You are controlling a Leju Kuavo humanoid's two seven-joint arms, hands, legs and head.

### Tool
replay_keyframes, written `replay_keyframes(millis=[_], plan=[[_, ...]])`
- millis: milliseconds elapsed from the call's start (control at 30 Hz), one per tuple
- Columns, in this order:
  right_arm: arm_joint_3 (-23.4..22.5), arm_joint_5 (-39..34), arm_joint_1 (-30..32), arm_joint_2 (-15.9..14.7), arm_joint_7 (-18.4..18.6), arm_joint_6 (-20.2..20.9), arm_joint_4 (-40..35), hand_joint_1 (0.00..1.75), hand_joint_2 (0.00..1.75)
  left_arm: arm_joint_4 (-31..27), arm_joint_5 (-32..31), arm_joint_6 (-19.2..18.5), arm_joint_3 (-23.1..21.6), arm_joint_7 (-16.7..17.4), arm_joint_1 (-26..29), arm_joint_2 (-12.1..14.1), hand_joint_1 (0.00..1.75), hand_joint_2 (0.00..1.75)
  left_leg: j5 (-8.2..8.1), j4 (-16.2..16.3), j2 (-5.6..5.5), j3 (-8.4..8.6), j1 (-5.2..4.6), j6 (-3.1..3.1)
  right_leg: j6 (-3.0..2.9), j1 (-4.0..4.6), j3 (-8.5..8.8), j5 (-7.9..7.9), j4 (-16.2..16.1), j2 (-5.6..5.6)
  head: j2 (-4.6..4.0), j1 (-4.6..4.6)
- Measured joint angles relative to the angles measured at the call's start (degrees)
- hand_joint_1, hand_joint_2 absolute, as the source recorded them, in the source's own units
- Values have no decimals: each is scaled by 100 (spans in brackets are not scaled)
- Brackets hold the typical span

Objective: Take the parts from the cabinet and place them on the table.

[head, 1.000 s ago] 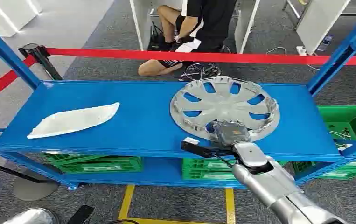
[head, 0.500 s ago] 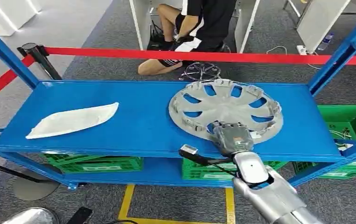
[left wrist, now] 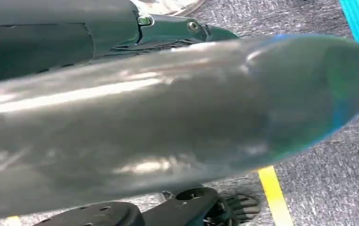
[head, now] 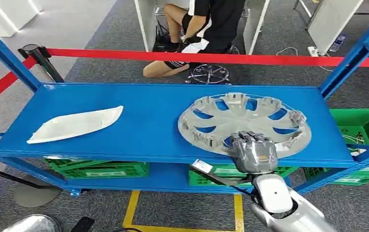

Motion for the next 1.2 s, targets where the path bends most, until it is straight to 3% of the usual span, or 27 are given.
replay_keyframes(millis=[567,733,900,933,1033,1133,1200], plan=[[11,0,128,-52,-91,-39,-138,175,175,0,2,0,33,-9,0,-11,0,0,0,0,0,0,0,0,0,0,0,0,0,1,-2,0],[72,0,79,-282,324,-442,-389,175,175,0,2,13,42,-24,5,-11,0,0,0,0,0,-1,0,0,0,-1,0,0,0,0,-2,0],[-59,-2,83,-481,-77,-907,-759,175,175,2,2,42,50,-33,17,-13,0,0,0,0,0,1,-1,0,0,-1,-1,0,0,2,0,0],[-127,-4,137,-485,-316,-949,-813,175,175,2,4,50,52,-39,17,-15,0,0,0,0,0,7,-1,0,0,-1,-2,0,-1,-1,-2,0],[-733,-2,612,-272,-1746,-1069,-1137,175,175,2,4,79,74,-59,43,-24,0,0,-1,0,-13,-10,1,0,0,-1,-5,-1,-1,-12,-2,4],[-1408,-4,1066,340,-3151,-1095,-1565,175,175,7,11,96,107,-92,50,-33,0,0,-1,0,-13,-20,4,1,-2,2,-16,-3,-1,-12,-2,0],[-1738,0,1306,744,-3727,-1115,-1821,175,175,11,13,103,140,-111,54,-42,0,0,-1,-1,-13,-22,8,0,-3,7,-17,-4,0,-13,-2,-2]])
